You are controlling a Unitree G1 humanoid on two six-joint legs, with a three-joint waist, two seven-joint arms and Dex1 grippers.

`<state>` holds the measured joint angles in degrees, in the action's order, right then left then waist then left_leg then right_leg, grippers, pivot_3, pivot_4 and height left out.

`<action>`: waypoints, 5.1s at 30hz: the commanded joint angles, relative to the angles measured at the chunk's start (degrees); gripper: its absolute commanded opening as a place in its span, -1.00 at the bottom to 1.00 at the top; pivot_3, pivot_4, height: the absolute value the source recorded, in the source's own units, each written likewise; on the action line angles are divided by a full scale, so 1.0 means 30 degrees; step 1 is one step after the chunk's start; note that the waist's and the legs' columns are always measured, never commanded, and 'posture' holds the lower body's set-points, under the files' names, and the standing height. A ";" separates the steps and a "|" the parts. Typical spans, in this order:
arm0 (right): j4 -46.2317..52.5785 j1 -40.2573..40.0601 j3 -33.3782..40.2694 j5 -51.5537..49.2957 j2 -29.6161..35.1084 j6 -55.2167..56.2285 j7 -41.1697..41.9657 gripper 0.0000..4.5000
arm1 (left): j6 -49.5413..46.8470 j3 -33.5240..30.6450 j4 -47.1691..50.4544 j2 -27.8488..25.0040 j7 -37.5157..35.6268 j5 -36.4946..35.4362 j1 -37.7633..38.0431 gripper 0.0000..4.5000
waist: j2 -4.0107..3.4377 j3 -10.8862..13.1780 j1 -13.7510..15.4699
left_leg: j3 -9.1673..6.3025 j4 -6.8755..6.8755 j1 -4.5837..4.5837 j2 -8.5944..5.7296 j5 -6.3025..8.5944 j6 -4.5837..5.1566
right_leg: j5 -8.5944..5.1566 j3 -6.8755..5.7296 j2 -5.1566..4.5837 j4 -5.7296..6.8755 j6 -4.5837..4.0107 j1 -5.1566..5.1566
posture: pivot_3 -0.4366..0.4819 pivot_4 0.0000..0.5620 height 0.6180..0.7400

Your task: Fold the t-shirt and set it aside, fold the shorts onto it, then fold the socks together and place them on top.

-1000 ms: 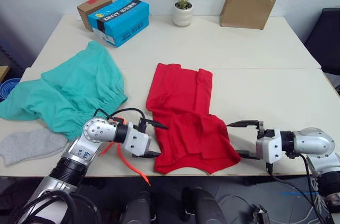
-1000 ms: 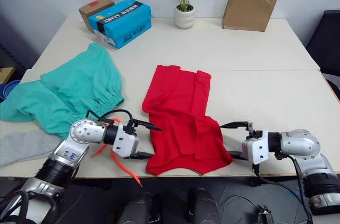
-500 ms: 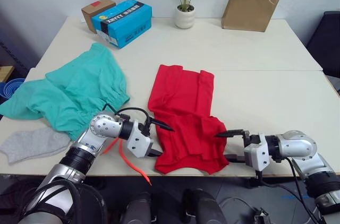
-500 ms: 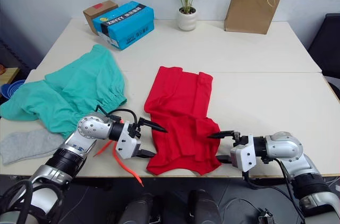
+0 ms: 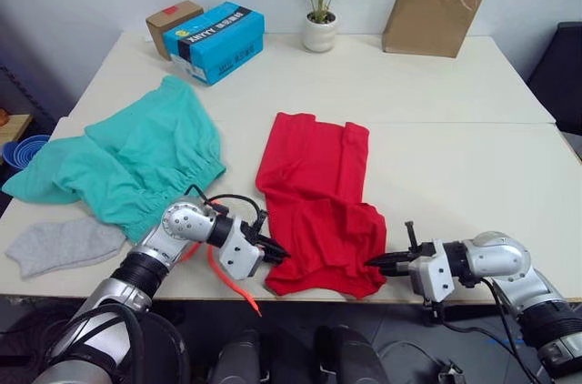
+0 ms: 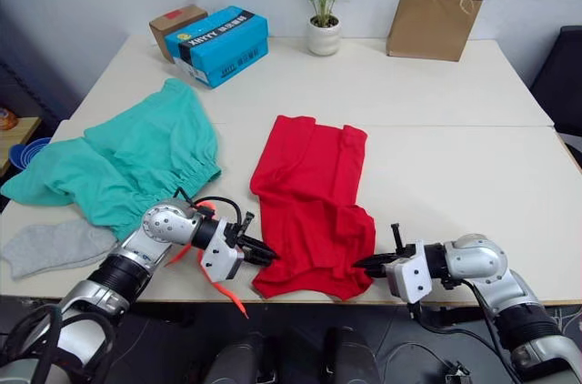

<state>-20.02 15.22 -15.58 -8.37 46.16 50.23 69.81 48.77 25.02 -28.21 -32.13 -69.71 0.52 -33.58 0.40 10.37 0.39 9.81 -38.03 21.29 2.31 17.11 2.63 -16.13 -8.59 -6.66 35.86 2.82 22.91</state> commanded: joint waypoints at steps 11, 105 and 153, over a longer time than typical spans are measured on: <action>0.6951 -0.3994 0.1969 -0.4836 0.3244 -0.7486 0.1059 -1.00 | -0.7543 -0.0953 0.6985 -0.3728 -0.2772 -0.5282 0.4127 -0.98 | -0.0082 -0.0043 -0.0364 | 0.0008 0.0034 0.0028 0.0046 0.0019 -0.0049 | -0.0093 -0.0014 0.0033 0.0026 -0.0024 0.0073 | -0.05 -0.47 1.00; -0.1770 0.8517 0.4397 -0.1545 -0.5415 -1.1724 0.0809 0.38 | -1.7467 -0.8490 0.8129 -0.1415 0.3453 -0.5938 0.2079 0.28 | 0.0047 0.0245 -0.0910 | 0.0032 0.0016 0.0519 -0.0056 -0.0275 -0.0154 | -0.0052 0.0027 0.0055 0.0307 0.0058 0.0569 | -0.05 -0.47 1.00; 0.8063 -0.4346 0.4155 -0.3036 0.0774 -1.5193 0.0456 -0.77 | -2.3798 -0.7578 1.8328 -0.4533 0.4779 -0.4873 1.0874 -0.70 | 0.0053 0.0244 -0.0487 | 0.0052 0.0043 0.0356 -0.0018 -0.0154 -0.0132 | -0.0037 0.0068 0.0006 0.0162 -0.0024 0.0464 | -0.05 -0.47 1.00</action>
<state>4.36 3.04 -5.36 -16.03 47.01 5.37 70.27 -19.81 4.50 24.23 -44.32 -54.72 -11.96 -2.10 0.56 11.10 -1.07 9.97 -37.90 22.37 2.27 16.64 2.25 -16.25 -8.40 -6.64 36.31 2.74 24.30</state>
